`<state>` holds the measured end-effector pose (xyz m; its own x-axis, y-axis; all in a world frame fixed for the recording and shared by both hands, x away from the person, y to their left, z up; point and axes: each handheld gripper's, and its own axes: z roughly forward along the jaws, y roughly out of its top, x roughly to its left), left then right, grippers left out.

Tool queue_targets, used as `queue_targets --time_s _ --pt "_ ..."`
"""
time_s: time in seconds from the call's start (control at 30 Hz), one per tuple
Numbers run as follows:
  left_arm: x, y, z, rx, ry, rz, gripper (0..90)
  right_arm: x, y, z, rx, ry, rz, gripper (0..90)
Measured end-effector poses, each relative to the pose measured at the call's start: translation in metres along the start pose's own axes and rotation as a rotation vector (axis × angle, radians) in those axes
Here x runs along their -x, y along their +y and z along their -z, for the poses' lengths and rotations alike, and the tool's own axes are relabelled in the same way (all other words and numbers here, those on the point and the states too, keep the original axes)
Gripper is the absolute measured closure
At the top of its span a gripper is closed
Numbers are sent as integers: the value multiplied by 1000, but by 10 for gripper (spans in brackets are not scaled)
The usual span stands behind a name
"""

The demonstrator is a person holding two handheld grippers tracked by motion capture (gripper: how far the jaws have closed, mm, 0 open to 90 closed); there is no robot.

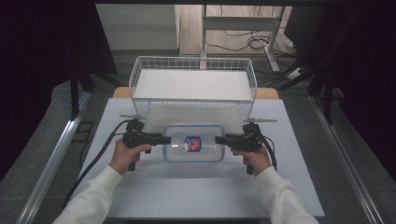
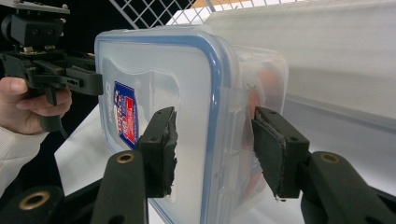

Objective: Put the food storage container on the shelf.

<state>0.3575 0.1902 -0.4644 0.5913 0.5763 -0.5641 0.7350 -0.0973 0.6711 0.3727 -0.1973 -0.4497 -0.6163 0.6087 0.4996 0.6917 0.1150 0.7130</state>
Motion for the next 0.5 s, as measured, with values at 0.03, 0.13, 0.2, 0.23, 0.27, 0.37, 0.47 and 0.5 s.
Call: queue_targets --time_s 0.03,0.13,0.2,0.23,0.27,0.37,0.47,0.5 --pt "-2 1 -1 -1 -1 -1 514 2 1 -1 2 -2 -1 503" --pt "-8 4 -5 4 2 2 514 8 5 -6 0 -4 -2 503" --pt "-13 5 -9 3 4 0 513 11 6 -9 -3 -9 -3 501" --pt "-15 5 -11 5 8 5 512 13 7 -11 -5 -11 -4 499" --pt "-17 5 -13 5 11 7 511 15 8 -13 -8 -14 -2 498" --pt "-23 5 -18 -1 14 15 510 22 9 -19 -18 -20 -2 495" --pt "-29 6 -24 -6 18 18 510 28 8 -24 -30 -26 -11 493" --pt "-31 5 -26 -5 15 20 510 30 8 -26 -33 -29 -12 493"
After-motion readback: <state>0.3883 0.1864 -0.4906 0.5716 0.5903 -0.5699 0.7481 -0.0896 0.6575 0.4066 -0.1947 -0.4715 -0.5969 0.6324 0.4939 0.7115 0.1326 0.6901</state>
